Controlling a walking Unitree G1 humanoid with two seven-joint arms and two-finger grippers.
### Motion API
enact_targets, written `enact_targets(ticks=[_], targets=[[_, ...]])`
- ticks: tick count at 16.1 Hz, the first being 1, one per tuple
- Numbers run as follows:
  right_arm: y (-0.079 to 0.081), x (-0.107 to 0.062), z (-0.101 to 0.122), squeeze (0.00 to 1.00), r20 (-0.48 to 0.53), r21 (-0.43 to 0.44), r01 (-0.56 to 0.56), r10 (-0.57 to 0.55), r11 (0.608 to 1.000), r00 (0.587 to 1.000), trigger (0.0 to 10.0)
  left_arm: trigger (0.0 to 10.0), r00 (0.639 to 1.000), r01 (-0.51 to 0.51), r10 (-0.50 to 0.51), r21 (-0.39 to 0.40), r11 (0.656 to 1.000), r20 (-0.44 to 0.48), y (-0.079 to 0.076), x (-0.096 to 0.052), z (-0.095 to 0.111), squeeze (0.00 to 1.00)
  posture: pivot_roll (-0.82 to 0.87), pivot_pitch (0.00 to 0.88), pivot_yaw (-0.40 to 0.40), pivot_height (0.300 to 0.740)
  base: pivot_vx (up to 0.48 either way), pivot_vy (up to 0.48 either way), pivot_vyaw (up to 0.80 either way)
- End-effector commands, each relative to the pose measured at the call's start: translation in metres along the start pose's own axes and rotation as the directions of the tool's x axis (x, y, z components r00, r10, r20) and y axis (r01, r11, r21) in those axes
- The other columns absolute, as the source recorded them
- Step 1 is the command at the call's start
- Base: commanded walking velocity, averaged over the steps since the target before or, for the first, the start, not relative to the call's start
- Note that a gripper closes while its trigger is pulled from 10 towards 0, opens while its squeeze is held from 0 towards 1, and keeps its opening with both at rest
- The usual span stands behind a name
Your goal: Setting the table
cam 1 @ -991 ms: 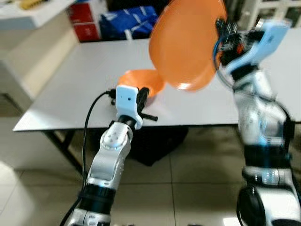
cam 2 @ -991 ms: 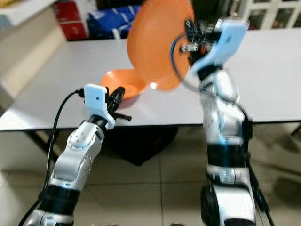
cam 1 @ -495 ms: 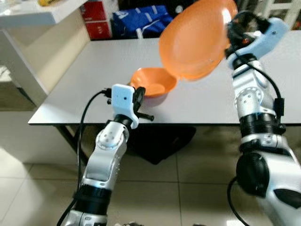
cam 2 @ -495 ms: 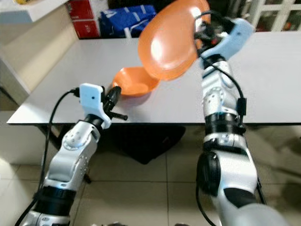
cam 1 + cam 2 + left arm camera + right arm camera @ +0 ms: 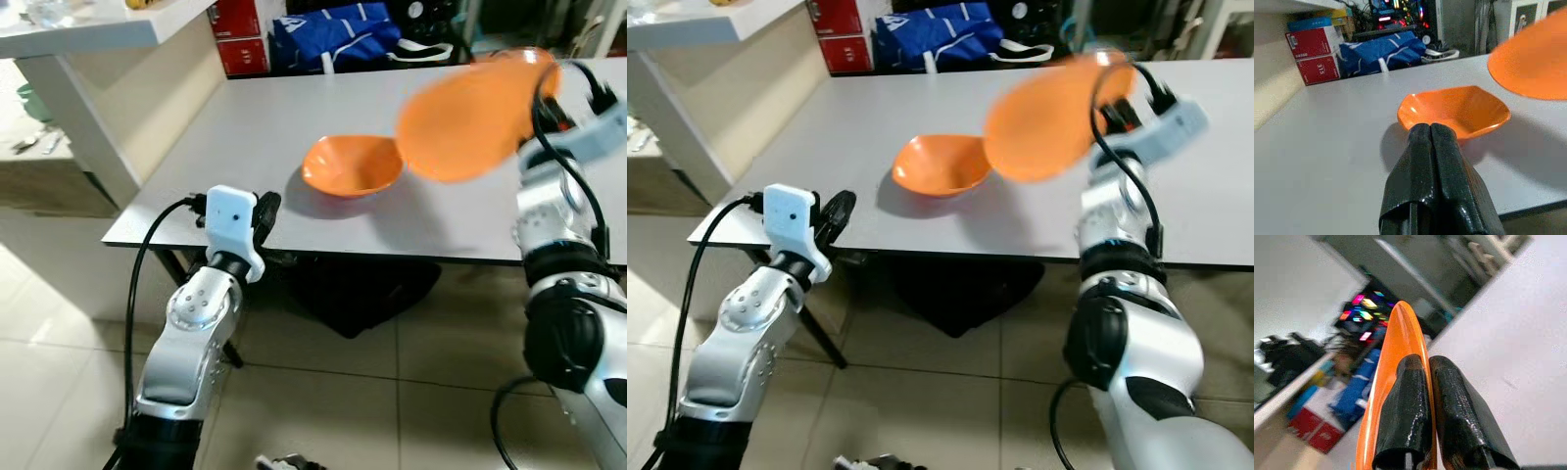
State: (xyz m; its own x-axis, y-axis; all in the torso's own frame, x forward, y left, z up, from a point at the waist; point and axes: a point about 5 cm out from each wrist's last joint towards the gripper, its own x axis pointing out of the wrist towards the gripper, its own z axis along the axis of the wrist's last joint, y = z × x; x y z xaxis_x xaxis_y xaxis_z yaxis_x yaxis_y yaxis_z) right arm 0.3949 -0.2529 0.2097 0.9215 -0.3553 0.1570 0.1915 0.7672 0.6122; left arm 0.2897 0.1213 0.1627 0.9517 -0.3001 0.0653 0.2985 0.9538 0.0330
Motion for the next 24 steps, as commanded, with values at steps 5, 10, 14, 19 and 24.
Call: enact_targets(ticks=[5,10,14,19,24], targets=[[-0.022,-0.011,-0.015,0.00,0.001,-0.008,0.126,-0.126,0.992,0.992,0.0,10.0,1.000,-0.002,0.003,0.021,1.000,-0.024,0.010,-0.011,0.004,0.00,-0.03,0.017,0.203,0.740,0.000,0.000,0.00],[-0.032,-0.024,-0.040,0.00,-0.056,-0.003,0.180,-0.180,0.984,0.982,0.0,10.0,0.999,0.001,0.002,0.053,0.999,-0.047,0.018,-0.019,0.009,0.00,0.02,0.021,0.233,0.740,0.000,0.000,0.00],[-0.035,-0.033,-0.057,0.00,-0.113,-0.088,0.194,-0.203,0.977,0.973,0.0,10.0,0.998,0.006,-0.002,0.067,0.998,-0.063,0.022,-0.023,0.011,0.00,0.02,0.024,0.242,0.740,0.000,0.000,0.00],[-0.040,-0.045,-0.079,0.97,-0.208,-0.194,0.202,-0.241,0.960,0.948,10.0,10.0,0.997,0.016,-0.010,0.077,0.997,-0.076,0.022,-0.023,0.012,0.00,0.01,0.026,0.249,0.740,0.000,0.000,0.00],[-0.042,-0.050,-0.085,1.00,-0.214,-0.251,0.191,-0.246,0.949,0.945,10.0,10.0,0.997,0.021,-0.015,0.075,0.997,-0.080,0.021,-0.023,0.012,0.00,0.01,0.029,0.248,0.740,0.000,0.000,0.00]])
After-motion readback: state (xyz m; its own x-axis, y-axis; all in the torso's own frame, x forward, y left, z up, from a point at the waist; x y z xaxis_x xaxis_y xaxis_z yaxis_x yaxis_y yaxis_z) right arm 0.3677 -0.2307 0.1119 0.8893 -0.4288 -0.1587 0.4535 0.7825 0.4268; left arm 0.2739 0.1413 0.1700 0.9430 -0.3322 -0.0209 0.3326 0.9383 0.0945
